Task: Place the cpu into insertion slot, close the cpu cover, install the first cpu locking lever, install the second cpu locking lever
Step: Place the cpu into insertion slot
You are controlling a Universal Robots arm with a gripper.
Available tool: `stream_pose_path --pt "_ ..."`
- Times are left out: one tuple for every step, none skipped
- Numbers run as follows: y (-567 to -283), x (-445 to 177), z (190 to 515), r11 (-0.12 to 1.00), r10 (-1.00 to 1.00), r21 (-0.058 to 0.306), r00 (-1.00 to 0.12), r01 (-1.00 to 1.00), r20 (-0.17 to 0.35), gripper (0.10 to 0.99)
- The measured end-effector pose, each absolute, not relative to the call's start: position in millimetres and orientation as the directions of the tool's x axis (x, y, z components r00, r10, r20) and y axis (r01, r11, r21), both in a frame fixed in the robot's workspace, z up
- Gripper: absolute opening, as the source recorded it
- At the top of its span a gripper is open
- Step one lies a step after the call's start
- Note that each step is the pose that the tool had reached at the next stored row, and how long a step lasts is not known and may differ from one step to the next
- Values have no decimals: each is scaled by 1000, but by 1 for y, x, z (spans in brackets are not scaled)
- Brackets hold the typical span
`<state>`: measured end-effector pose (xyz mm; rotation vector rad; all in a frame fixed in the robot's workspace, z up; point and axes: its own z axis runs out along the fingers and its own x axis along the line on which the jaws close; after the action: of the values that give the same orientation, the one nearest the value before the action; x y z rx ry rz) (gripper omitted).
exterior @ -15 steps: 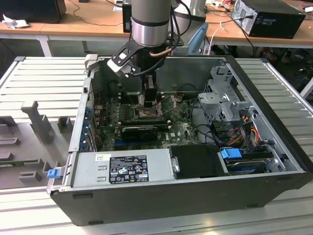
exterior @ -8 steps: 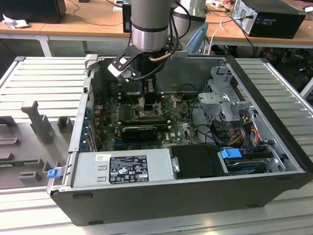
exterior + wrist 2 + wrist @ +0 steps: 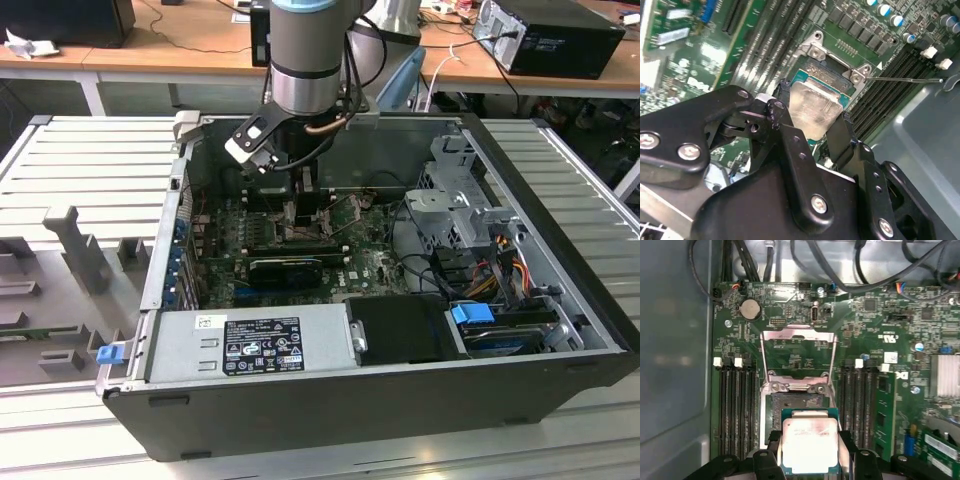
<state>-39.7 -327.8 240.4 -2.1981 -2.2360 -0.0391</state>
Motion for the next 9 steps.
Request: stream_pose_path --pt "-326 -40 238 17 1000 14 -17 1000 22 533" --pt "-323 -40 235 17 1000 14 -17 1000 22 533" --pt "-322 -40 231 16 1000 14 -16 1000 22 533" --pt "-322 -40 227 4 1000 14 -4 1000 22 533" --pt "-322 -40 225 -2 1000 14 2 1000 22 533" --pt "-322 -40 223 -6 1000 14 6 1000 22 533" --pt "-322 -40 221 -7 1000 14 7 1000 22 533" --pt "-322 -40 218 -8 1000 14 7 1000 22 533" --pt "-322 -40 217 -8 1000 14 7 1000 22 533"
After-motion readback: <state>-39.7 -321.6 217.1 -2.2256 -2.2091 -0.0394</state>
